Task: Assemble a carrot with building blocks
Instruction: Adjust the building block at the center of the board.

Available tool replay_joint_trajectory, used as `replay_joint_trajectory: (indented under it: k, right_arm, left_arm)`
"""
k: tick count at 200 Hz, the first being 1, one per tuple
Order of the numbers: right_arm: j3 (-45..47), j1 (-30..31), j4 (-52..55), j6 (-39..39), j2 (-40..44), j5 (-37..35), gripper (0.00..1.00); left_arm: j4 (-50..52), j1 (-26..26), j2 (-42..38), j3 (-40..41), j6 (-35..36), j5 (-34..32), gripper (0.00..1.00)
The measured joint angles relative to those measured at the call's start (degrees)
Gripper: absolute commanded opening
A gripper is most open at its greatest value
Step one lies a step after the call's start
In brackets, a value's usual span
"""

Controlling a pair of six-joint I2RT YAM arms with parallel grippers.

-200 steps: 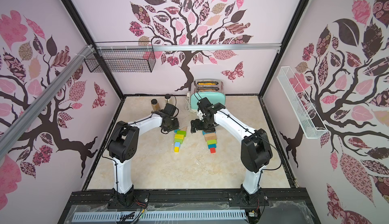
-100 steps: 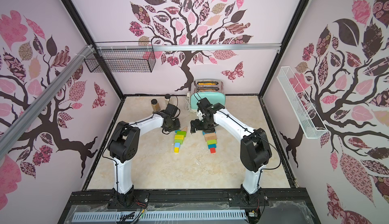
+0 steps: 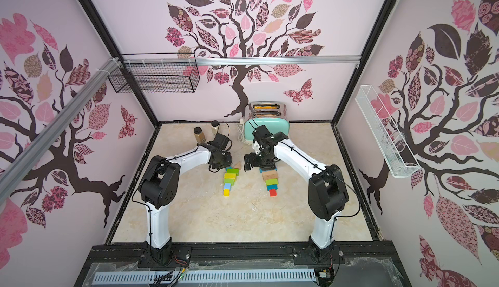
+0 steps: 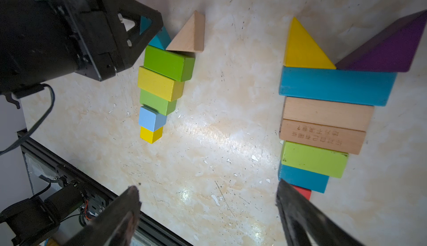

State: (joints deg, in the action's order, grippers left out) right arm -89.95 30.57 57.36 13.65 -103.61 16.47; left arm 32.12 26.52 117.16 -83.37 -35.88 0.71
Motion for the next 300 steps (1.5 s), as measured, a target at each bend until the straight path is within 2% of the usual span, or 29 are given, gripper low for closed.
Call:
replay_joint_trajectory:
  k: [76,104,120,160,173,208,300]
  right_arm:
    - [0.0,0.0,0.0,0.0,0.0,0.0,0.98]
    - [0.0,0.0,0.0,0.1,0.0,0.0,0.99]
    - [0.0,0.0,0.0,0.2,0.0,0.0,0.99]
    - [0.8,0.0,-0.5,0.3,0.0,0.0,0.98]
    - [0.9,0.0,-0.5,0.3,0.0,0.1,0.97]
    - [0.9,0.0,-0.9,0.4,0.0,0.5,0.97]
    - [0.9,0.0,-0.9,0.4,0.0,0.9,0.98]
  left_arm:
    - [0.0,-0.4,-0.3,0.0,-0.3,-1.4,0.55]
    - [-0.1,-1.9,-3.9,1.6,-0.7,-1.7,0.59]
    - [-0.4,-2.8,-8.0,4.0,-1.1,-1.4,0.54]
    - [-2.7,-3.3,-16.3,11.8,-3.5,1.2,0.26]
    - [-3.6,-3.0,-17.0,14.8,-4.5,1.8,0.22]
    - [-3.9,-2.5,-15.6,19.3,-5.1,2.5,0.21]
    - [-6.9,0.0,-12.0,19.0,-5.7,3.5,0.21]
